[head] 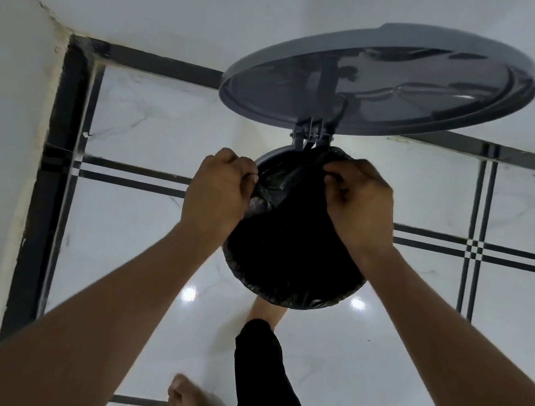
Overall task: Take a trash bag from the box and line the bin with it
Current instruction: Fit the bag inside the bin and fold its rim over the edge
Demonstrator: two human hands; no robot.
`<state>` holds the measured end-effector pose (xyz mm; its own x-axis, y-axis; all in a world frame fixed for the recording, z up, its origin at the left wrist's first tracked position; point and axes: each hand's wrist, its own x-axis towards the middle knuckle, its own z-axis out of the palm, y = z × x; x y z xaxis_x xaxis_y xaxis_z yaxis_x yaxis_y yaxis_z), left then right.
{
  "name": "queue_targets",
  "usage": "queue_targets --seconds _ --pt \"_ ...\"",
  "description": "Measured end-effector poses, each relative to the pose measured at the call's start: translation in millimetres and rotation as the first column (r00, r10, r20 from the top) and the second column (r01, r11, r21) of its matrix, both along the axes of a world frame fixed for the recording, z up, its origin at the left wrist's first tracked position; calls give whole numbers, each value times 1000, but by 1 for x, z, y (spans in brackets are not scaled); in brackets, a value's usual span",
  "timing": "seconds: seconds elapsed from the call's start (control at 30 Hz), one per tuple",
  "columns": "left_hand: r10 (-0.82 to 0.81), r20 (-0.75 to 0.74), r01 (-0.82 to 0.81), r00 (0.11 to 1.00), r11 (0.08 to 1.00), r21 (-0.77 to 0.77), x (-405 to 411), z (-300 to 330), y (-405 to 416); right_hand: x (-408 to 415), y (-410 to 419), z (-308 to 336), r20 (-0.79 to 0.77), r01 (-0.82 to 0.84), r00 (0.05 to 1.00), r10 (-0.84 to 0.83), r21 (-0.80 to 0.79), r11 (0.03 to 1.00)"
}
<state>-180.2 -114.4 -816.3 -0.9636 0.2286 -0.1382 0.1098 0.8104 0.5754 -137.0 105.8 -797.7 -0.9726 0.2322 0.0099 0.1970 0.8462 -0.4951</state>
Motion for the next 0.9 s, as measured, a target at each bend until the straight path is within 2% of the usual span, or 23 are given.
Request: queue_targets --seconds 0.07,0.2,0.3,0.33,0.4,0.47,0.53,0.63,0.7,0.73,0.8,0.9 --pt "-56 -2 56 998 998 -2 -8 -2 0 -15 13 4 -21 19 1000 -18 16 1000" --pt "-71 51 65 996 991 116 -13 3 0 -42 29 -5 199 74 978 -65 -38 997" --pt "-168 32 167 985 986 17 -12 -1 3 -55 33 -2 344 195 929 -134 -149 970" --pt "-168 -5 168 986 986 -4 -14 -3 4 -58 34 -1 374 237 914 -154 -185 954" --pt "-69 -10 69 998 997 42 -20 -3 8 -60 36 0 413 287 894 -172 -234 929" --pt "91 118 -105 989 987 118 -30 0 12 -62 37 -2 429 306 885 -183 -238 922" --pt "166 299 -220 940 963 157 -38 -3 11 -64 38 -3 434 316 879 -197 -222 922" --pt "171 606 -419 777 858 296 -51 -7 4 -64 37 -3 436 354 872 -224 -245 903" --pt "118 754 -505 646 807 306 -59 -7 1 -64 35 -3 433 372 869 -241 -250 894" --pt "85 795 -500 601 816 291 -62 -9 0 -64 33 -4 432 376 868 -246 -246 893" --pt "37 817 -434 575 861 267 -66 -15 1 -65 30 -4 435 374 866 -248 -233 897" --pt "56 758 -348 650 909 231 -65 -27 3 -66 25 -3 457 398 850 -262 -231 888"
